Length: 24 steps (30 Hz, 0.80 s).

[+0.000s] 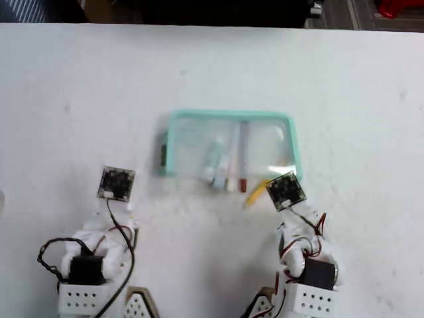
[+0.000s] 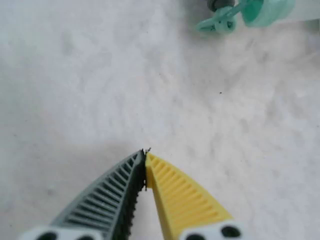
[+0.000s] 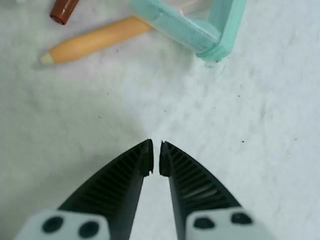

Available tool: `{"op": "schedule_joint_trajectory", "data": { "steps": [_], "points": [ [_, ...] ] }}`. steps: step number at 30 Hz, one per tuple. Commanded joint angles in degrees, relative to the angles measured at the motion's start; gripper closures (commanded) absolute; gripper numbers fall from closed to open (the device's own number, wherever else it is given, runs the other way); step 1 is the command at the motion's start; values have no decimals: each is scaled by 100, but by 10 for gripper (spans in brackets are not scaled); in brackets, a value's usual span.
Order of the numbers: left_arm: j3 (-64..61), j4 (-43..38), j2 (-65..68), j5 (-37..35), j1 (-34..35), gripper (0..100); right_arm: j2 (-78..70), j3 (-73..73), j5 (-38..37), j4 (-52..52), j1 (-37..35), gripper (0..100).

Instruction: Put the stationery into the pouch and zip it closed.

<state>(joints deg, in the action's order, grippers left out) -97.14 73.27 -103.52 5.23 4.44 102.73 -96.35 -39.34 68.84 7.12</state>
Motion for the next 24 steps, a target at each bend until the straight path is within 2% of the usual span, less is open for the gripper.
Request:
{"op": "schedule_joint_trajectory", "data": {
  "steps": [1, 10, 24],
  "points": [
    [9, 18, -22, -35, -22, 976, 31, -53, -97, -233, -365, 964],
    [18, 18, -22, -62, -365, 976, 31, -53, -105, -224, -374, 964],
    [18, 9, -22, -53, -374, 976, 13, -53, -105, -224, -374, 967]
  ]
}}
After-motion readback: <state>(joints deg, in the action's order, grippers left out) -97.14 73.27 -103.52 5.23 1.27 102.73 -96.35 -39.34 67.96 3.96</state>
